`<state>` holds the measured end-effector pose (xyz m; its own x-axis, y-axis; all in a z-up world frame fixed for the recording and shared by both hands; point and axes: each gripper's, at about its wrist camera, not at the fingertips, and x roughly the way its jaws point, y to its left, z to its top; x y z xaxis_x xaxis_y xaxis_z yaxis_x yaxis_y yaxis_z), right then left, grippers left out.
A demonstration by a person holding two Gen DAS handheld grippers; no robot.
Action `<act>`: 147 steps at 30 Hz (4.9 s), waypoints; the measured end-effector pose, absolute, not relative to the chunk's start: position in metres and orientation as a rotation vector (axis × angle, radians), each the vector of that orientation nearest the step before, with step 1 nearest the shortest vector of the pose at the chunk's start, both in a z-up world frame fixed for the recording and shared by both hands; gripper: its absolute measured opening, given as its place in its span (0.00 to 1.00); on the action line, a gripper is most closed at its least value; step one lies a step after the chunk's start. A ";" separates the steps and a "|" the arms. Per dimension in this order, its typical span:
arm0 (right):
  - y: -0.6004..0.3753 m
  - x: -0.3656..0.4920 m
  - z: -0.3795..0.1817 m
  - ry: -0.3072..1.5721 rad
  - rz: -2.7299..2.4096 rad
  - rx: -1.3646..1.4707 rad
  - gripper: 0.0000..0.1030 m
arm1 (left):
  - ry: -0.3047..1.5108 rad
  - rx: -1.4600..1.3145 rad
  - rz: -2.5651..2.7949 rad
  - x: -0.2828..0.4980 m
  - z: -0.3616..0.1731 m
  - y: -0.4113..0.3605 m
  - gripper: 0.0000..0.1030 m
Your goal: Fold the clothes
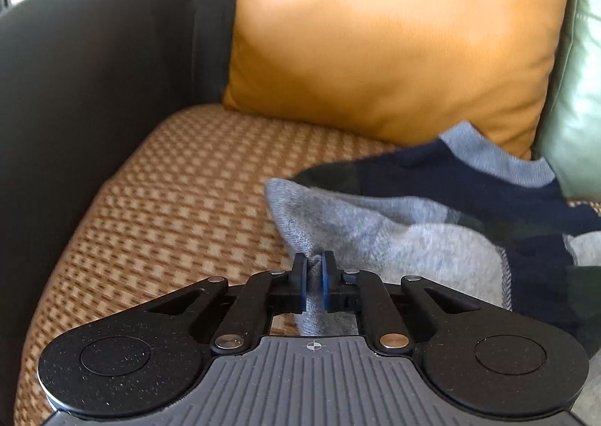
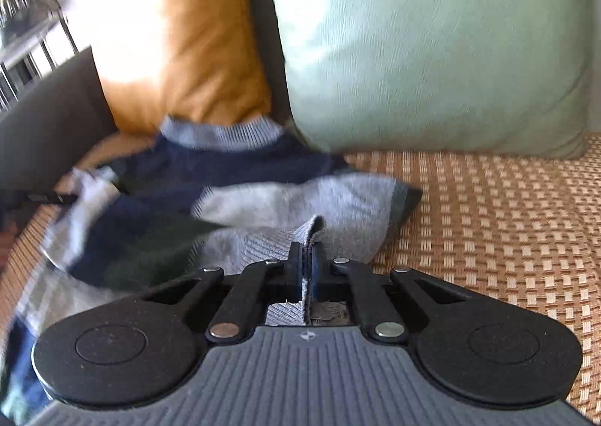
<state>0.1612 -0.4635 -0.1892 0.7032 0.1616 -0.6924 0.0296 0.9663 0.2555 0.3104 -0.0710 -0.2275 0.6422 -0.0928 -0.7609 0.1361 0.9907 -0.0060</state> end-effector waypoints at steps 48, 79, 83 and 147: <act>-0.335 -0.232 -0.226 0.736 -0.027 0.502 0.48 | 0.844 0.195 -0.197 -0.101 -0.223 0.037 0.77; -0.333 -0.256 -0.246 0.917 -0.006 0.450 0.10 | 0.891 0.008 -0.315 -0.127 -0.231 0.047 0.37; -0.342 -0.268 -0.238 0.864 -0.019 0.472 0.28 | 0.861 -0.006 -0.307 -0.143 -0.225 0.063 0.52; -0.378 -0.270 -0.229 0.710 0.199 0.921 0.08 | 0.875 -0.495 -0.458 -0.139 -0.197 0.088 0.00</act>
<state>-0.2704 -0.3776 -0.2291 0.7584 0.4467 -0.4746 0.1342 0.6055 0.7844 -0.1389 0.0885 -0.1969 0.5598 -0.5659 -0.6052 0.1753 0.7948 -0.5810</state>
